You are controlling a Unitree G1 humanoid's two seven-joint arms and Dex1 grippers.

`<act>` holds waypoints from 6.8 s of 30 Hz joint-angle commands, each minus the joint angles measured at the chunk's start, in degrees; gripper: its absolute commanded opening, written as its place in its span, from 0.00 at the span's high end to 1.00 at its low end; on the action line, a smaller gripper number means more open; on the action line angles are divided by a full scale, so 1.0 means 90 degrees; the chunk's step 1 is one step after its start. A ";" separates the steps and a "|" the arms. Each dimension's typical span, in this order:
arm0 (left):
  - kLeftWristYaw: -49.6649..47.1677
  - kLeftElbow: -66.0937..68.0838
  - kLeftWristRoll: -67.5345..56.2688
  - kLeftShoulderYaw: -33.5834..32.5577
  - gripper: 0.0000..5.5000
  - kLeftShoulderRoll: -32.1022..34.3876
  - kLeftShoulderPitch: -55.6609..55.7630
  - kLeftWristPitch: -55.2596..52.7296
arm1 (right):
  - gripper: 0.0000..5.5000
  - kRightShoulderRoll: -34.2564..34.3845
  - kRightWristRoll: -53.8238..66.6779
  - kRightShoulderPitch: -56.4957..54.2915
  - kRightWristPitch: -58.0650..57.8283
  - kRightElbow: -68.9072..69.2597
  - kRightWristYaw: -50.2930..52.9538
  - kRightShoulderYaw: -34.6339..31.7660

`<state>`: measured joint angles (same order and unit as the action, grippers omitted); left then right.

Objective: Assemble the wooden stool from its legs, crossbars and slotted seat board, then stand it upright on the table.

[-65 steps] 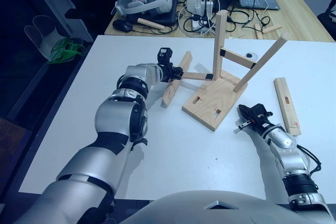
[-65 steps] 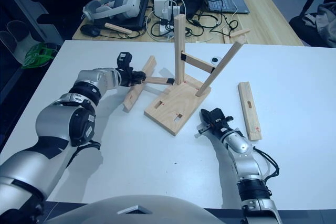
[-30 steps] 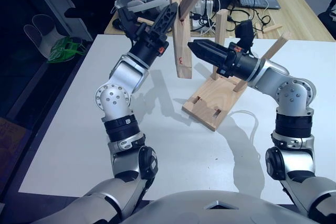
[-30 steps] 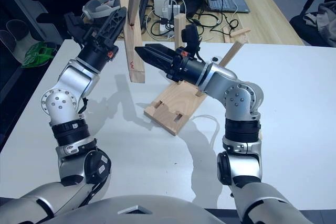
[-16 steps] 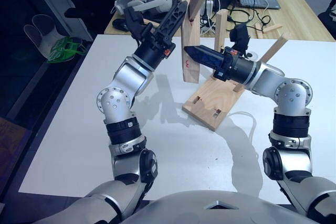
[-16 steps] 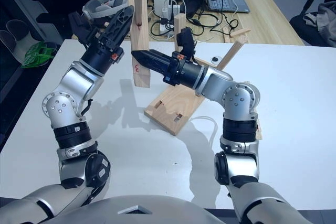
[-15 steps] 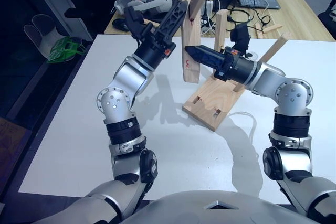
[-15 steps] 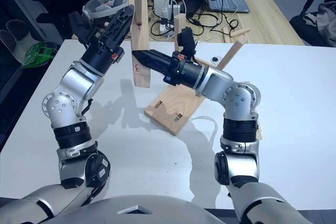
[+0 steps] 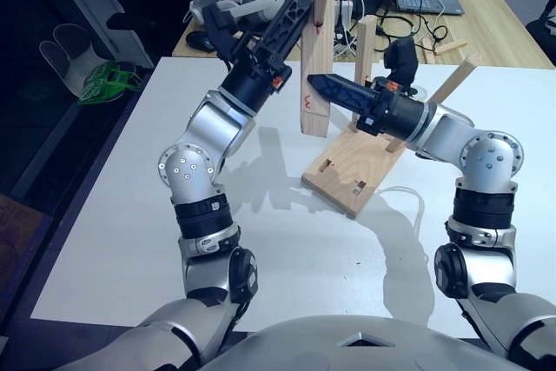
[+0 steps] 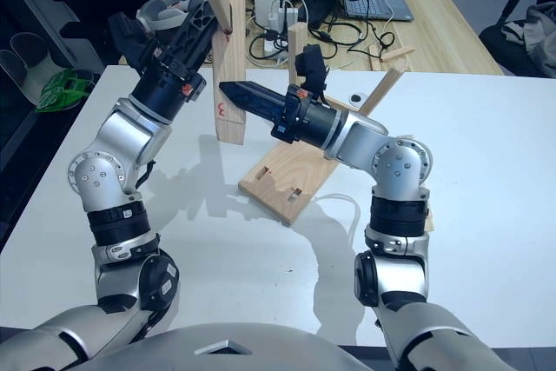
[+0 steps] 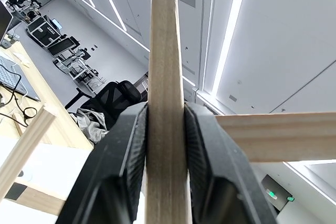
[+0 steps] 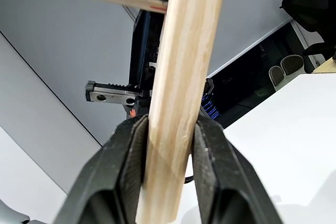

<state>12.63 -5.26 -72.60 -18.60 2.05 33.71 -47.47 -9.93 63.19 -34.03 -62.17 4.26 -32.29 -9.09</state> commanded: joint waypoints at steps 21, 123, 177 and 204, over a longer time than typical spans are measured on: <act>0.2268 0.1393 0.0448 -0.0066 0.34 0.2059 0.0733 -0.0362 | 0.82 -0.0499 0.0191 0.0419 0.0002 0.0696 -0.0380 0.0326; 0.2016 0.1980 0.3451 -0.0189 0.81 0.1751 0.1102 0.0444 | 1.00 -0.2837 -0.6884 0.1063 0.5681 -0.4600 -0.2665 0.3352; -0.0656 -0.1440 0.3172 0.0517 0.81 0.1065 -0.1684 -0.1309 | 1.00 -0.0307 -0.4092 0.2437 0.4507 -0.0062 0.2685 -0.1199; -0.0076 -0.1649 0.4620 0.2357 0.81 0.1622 -0.1600 -0.0285 | 1.00 -0.0407 -0.4426 0.2750 0.4644 -0.0224 0.2237 -0.0875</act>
<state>12.69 -20.19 -33.14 2.02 15.46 20.59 -48.67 -13.55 23.71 -9.25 -20.90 2.46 -12.30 -16.98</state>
